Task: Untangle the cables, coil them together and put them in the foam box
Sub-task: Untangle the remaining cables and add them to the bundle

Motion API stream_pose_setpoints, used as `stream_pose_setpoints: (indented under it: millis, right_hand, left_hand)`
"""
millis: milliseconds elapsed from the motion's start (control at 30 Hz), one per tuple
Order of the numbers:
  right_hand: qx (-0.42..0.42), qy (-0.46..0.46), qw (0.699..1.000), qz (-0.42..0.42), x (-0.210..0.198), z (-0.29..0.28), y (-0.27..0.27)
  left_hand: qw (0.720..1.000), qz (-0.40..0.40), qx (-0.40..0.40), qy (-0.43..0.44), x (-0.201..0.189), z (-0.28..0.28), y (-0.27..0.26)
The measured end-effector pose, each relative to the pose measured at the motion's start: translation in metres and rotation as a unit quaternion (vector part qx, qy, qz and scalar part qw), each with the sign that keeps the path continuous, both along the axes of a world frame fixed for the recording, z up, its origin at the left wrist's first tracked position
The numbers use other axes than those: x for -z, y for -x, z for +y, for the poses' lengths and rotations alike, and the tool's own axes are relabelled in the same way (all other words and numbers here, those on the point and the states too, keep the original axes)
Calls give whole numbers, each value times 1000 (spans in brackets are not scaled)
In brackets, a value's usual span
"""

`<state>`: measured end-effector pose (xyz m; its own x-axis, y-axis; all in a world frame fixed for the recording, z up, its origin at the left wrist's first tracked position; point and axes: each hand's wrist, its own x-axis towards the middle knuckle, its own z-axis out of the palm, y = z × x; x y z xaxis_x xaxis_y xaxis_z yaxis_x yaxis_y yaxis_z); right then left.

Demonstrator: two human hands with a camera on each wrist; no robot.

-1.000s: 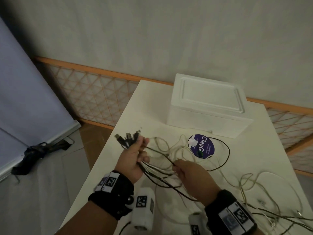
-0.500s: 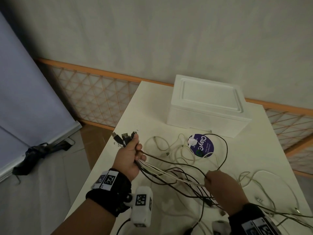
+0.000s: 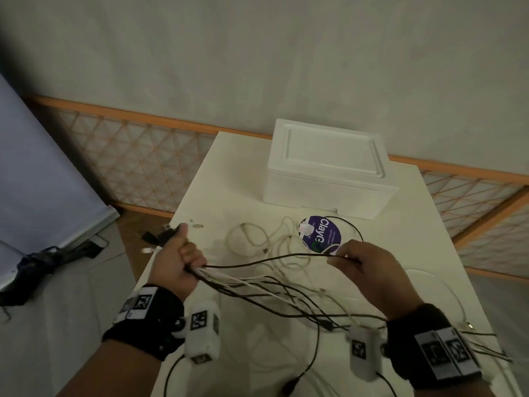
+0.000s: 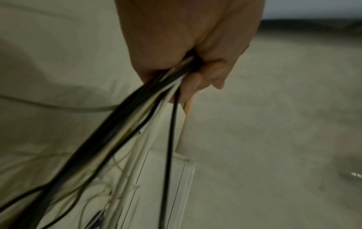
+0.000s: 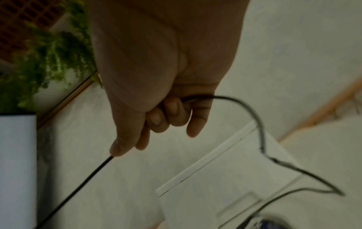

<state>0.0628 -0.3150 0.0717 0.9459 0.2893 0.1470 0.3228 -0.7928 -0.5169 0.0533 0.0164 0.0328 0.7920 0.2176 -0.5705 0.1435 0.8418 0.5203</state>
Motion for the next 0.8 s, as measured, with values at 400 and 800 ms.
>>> stream_pose_setpoints:
  millis: [400, 800]
  right_hand:
    - [-136, 54, 989, -13, 1, 5, 5]
    - [-229, 140, 960, -74, -1, 65, 14]
  left_hand:
    - [946, 4, 172, -274, -12, -6, 13]
    - [816, -95, 428, -377, -34, -60, 22]
